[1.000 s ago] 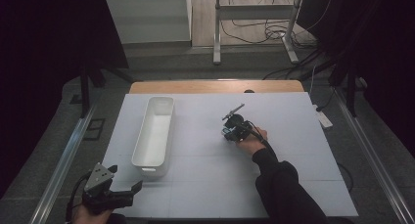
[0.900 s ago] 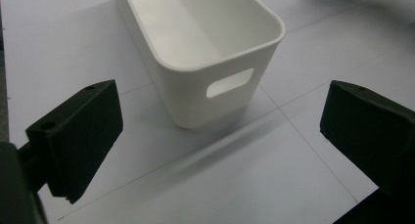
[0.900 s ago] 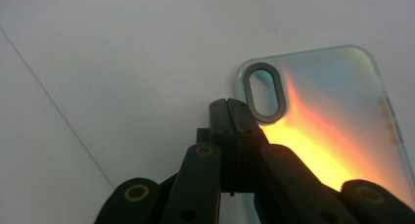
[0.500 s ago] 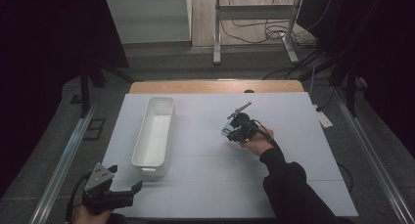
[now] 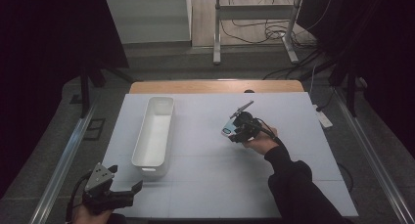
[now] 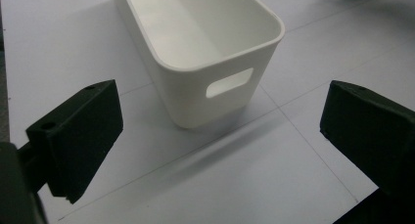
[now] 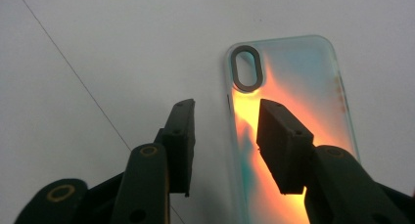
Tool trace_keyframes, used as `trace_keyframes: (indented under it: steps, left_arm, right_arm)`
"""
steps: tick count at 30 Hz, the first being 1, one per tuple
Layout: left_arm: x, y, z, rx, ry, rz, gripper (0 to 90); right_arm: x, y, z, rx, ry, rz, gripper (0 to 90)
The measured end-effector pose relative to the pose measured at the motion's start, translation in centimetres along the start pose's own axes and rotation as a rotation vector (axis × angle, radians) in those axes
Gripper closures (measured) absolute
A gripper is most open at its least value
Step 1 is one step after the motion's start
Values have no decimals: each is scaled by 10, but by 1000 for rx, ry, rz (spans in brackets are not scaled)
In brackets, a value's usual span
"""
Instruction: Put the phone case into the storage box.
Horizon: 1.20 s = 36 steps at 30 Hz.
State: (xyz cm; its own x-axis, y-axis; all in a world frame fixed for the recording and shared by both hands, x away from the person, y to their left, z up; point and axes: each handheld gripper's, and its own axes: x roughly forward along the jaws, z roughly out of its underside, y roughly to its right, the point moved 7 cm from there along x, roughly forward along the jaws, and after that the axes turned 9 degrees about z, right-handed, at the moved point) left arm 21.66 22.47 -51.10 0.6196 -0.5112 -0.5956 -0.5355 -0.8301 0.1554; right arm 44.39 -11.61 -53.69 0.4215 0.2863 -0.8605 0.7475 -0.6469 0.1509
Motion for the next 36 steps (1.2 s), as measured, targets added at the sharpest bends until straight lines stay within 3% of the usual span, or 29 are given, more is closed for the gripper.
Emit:
trace_keyframes:
  steps: [8, 17, 26, 36]
  left_arm:
    - [0, 0, 0, 1, -1, 0, 30]
    - [0, 0, 0, 0, -2, 1, 30]
    - [0, 0, 0, 0, -3, 1, 31]
    - [0, 0, 0, -2, -2, 1, 31]
  right_arm:
    - [3, 10, 7, -2, -44, 19, 417]
    - [2, 19, 8, -47, -57, 54, 248]
    - [4, 31, 12, -18, -67, 44, 66]
    - [3, 41, 12, 9, -61, 17, 0]
